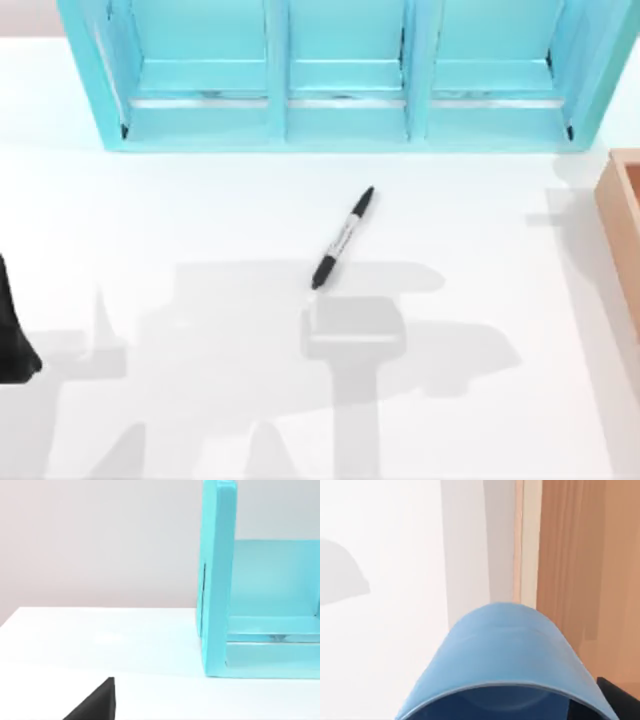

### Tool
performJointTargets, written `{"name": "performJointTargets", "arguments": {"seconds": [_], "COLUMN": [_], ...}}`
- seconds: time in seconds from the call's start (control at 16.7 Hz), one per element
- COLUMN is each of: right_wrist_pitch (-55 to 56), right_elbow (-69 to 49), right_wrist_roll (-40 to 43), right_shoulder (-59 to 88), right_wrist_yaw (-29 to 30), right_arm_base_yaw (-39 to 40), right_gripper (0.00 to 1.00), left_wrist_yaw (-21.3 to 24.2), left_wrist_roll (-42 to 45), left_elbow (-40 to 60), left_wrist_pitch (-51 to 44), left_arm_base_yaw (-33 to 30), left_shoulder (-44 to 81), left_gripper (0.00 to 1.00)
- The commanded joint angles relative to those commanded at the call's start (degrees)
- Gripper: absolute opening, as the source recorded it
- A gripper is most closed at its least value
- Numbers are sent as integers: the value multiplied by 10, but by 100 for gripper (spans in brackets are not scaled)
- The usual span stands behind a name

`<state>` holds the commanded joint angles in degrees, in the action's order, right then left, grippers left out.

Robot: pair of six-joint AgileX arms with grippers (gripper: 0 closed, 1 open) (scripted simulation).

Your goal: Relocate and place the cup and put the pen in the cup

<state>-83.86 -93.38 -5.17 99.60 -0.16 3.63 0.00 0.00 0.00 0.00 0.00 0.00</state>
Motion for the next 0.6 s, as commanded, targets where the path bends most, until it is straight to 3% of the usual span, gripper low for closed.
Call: {"name": "performJointTargets", "arguments": {"seconds": [0.6], "right_wrist_pitch": [120], "right_elbow": [-105], "right_wrist_roll": [-117], "right_shoulder": [196], "right_wrist_yaw": [-13], "right_arm_base_yaw": [119], "right_gripper": [0], "left_wrist_yaw": [0], "left_wrist_roll": [0], "left_elbow": [0], "left_wrist_pitch": [0], "left_arm_base_yaw": [0], "left_shoulder": [0], "left_gripper": [100]}}
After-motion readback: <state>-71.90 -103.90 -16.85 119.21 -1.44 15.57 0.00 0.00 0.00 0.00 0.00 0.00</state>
